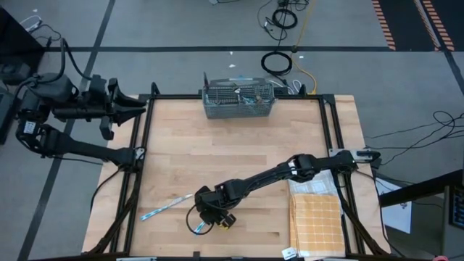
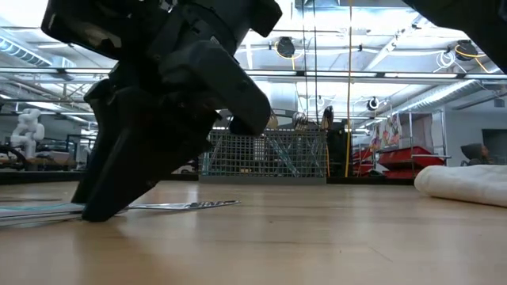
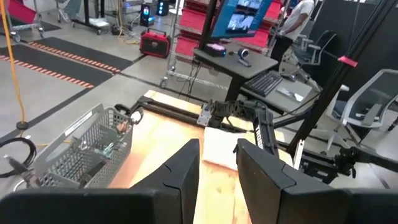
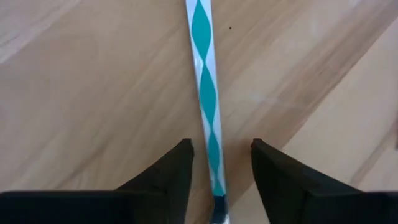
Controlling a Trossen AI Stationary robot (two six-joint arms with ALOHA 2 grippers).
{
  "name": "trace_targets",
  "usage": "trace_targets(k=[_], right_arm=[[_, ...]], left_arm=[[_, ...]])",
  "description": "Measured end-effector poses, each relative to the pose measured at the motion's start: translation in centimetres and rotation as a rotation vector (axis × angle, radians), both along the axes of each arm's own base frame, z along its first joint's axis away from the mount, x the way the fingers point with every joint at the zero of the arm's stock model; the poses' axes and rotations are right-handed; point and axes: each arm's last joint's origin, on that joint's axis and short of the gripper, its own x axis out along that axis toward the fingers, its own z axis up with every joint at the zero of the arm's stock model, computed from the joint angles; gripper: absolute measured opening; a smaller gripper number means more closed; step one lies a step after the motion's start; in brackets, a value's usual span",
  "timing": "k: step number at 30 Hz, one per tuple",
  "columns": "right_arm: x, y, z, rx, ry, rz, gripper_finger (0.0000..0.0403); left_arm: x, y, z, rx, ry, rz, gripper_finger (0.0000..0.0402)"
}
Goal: Sort silverware
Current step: Put the table knife into the silverware rack
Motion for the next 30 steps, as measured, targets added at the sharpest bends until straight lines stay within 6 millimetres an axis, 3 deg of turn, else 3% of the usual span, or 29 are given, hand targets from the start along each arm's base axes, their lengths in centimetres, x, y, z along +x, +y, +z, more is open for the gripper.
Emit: trace_targets(k=[3,8,15,24,30], right_arm=[[-0.4,-0.1,-1.5,-0.077,0.060,-0.027,0.0116],[-0.9,-0.3,-2.8,-0.119,0.141,-0.086,0.0022],[-0.8,-0.8,-2.3,-0.072,0.165,-0.240,0.0004],[-1.0,-2.9,2.0,-0.082,0.128,-0.374,0.0001],[-2.5,-5.1,6.1,-0.284,0.113,-0.421,0.0000]], left_arm=[[0.0,0.0,-0.1,-0.001,0.015,0.000,0.0112],[0.0,0.0,-0.1,-0.001,0.014,0.000,0.0112],[0.0,0.0,-0.1,-0.001,0.014,0.000,0.0112],[0.0,0.0,-0.1,0.007,0.014,-0.001,0.0112],[0.0,0.0,-0.1,0.008,0.015,-0.001,0.0112]])
